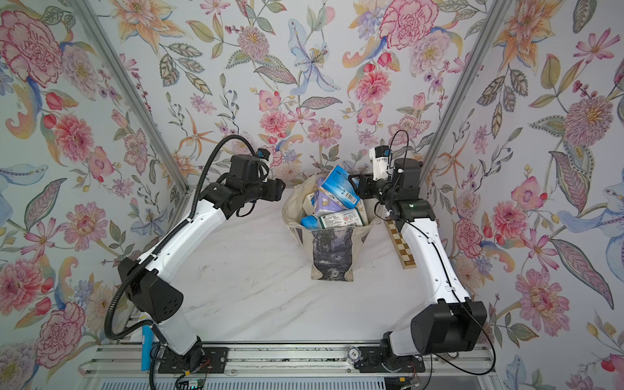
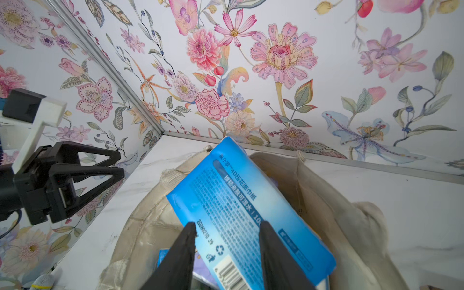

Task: Put tissues into the canvas bag
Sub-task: Adjust the pack of facial tissues in the canvas bag.

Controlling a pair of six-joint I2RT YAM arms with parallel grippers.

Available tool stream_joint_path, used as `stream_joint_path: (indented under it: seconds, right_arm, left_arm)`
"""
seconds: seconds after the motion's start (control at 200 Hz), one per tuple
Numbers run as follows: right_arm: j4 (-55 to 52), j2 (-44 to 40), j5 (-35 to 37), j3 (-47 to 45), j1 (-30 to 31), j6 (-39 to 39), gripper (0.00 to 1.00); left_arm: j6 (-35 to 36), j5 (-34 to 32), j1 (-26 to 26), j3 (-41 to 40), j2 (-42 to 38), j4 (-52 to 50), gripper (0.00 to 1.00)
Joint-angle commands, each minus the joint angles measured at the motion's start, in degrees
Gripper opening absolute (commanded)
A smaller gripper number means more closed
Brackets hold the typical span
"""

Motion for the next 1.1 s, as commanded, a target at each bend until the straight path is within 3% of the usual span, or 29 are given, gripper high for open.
stream_joint_path:
  seconds: [0.0, 0.14, 0.36, 0.47, 0.676, 0.886, 1.091]
  right_arm:
    - [-1.4, 2.0, -3.3, 3.4, 1.0, -3.3, 0.45]
    - [-7.6, 3.5, -3.1, 6.1, 3.2, -9.3, 0.46]
    - [-9.1, 3.0, -1.9, 5.1, 4.8, -11.3, 0.52]
    - [-11.2, 4.1, 1.2, 6.4, 6.5, -13.2, 0.55]
    - [-13.1, 5.9, 9.5, 7.6, 10.5, -18.2, 0.62]
    - [-13.1, 8.3, 19.6, 8.6, 12.1, -22.9, 0.73]
    - [-13.1, 10.8, 20.7, 9.6, 11.9, -25.7, 0.86]
  left_arm:
    - [-1.2, 2.9, -0.3, -3.0, -1.5, 1.9, 0.74]
    - [-2.3, 7.0, -0.4, -6.8, -2.3, 4.3, 0.74]
    - [-3.2, 9.5, -0.4, -10.7, -2.3, 6.3, 0.75]
    - [-3.0, 9.8, -0.4, -10.9, -1.3, 6.5, 0.75]
    - [-3.2, 12.7, -0.4, -10.3, 0.8, 8.3, 0.64]
    - [-3.1, 13.1, -0.3, -10.0, 1.6, 9.0, 0.64]
    - [-3.3, 14.2, -0.2, -10.3, 2.4, 9.8, 0.64]
